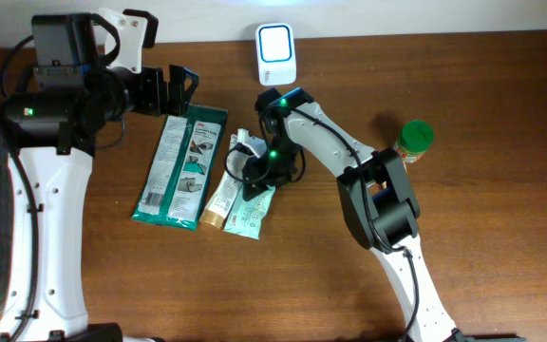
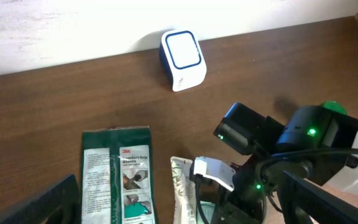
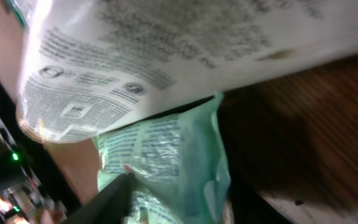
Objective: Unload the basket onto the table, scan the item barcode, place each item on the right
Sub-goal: 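Grasp the mint-green sachet with the right gripper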
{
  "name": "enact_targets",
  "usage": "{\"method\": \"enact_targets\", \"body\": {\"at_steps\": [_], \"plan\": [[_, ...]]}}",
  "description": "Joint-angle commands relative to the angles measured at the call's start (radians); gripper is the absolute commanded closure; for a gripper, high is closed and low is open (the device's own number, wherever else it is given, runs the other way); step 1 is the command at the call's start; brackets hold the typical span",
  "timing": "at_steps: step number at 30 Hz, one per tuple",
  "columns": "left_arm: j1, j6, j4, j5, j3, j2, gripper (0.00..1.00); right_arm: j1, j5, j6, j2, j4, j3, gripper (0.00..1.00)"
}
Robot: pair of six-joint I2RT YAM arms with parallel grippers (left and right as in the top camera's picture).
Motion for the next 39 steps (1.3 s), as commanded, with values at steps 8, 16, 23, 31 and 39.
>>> {"method": "enact_targets", "body": {"at_steps": [8, 16, 23, 31, 39], "plan": [[-0.001, 0.020, 0.001, 0.007, 0.010, -0.007, 0.01, -0.063, -0.025, -0.067, -0.020, -0.117, 0.019, 0.96], [-0.001, 0.020, 0.001, 0.007, 0.010, -0.007, 0.01, -0.262, -0.013, 0.024, -0.246, -0.108, 0.042, 0.95], [-0.001, 0.020, 0.001, 0.007, 0.010, -0.007, 0.01, -0.219, 0.396, 0.468, -0.246, 0.069, 0.016, 0.96], [-0.001, 0.020, 0.001, 0.007, 0.010, -0.007, 0.01, -0.091, 0.532, 0.576, -0.246, 0.172, -0.099, 0.96], [-0.001, 0.020, 0.001, 0.007, 0.010, -0.007, 0.01, -0.117, 0.476, 0.273, -0.247, 0.098, -0.121, 0.33]]}}
